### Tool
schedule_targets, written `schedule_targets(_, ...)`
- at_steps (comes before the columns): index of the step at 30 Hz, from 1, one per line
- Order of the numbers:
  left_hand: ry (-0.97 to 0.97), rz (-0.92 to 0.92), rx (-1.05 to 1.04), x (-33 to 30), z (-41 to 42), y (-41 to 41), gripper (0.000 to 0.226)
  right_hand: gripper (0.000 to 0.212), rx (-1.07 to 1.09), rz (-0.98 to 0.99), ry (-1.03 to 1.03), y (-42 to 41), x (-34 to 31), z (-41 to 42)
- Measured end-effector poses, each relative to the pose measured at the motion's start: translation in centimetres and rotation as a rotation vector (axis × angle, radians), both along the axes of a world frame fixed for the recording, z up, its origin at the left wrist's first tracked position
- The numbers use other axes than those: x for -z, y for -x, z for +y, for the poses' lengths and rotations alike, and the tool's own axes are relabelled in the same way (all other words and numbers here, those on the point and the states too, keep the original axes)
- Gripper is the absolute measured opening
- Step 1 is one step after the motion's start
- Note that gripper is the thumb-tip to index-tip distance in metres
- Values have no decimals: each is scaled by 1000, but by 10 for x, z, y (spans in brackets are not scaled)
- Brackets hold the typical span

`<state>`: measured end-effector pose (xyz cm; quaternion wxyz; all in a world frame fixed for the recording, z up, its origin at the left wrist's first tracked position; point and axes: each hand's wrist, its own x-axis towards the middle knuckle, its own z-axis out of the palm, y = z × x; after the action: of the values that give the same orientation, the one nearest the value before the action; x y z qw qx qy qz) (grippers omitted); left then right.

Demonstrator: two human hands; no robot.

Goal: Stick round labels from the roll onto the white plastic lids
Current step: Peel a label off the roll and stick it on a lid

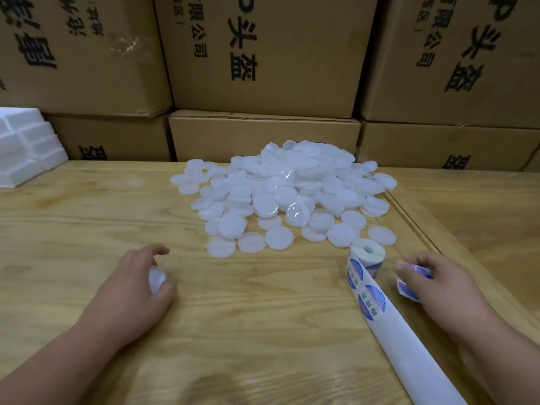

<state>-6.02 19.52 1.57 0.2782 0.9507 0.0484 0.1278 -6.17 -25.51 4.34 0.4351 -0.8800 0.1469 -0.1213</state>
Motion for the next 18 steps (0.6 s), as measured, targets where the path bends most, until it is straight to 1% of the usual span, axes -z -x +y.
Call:
schedule_targets(3, 2, 54, -37, 0, 33, 8, 58, 13, 10, -141, -103, 2, -20, 18)
schedule_targets(5, -54, 86, -37, 1, 34, 11, 59, 11, -59, -216, -203, 5, -35, 40)
schedule_targets(6, -98, 108, -62, 0, 30, 11, 65, 9, -113, -235, -245, 6, -42, 53)
schedule_targets(8, -198, 99, -83, -6, 15, 14, 75, 8, -205, -233, -304, 6, -45, 79)
schedule_targets(10, -295, -24, 70, -7, -16, 16, 73, 8, -238, -196, -313, 1, -35, 103)
schedule_targets(12, -305, -125, 232, -2, -57, 12, 69, 10, -224, -148, -337, -6, -15, 122)
schedule_targets(13, -272, -124, 259, 1, -78, 6, 71, 10, -208, -128, -332, -10, -4, 129)
schedule_targets(15, -191, -62, 235, 9, -114, -10, 75, 9, -171, -112, -280, -15, 15, 139)
schedule_targets(16, -179, -33, 226, 13, -125, -19, 76, 8, -159, -120, -259, -16, 20, 143)
schedule_targets(18, -224, 0, 230, 18, -138, -33, 72, 5, -142, -144, -251, -21, 27, 146)
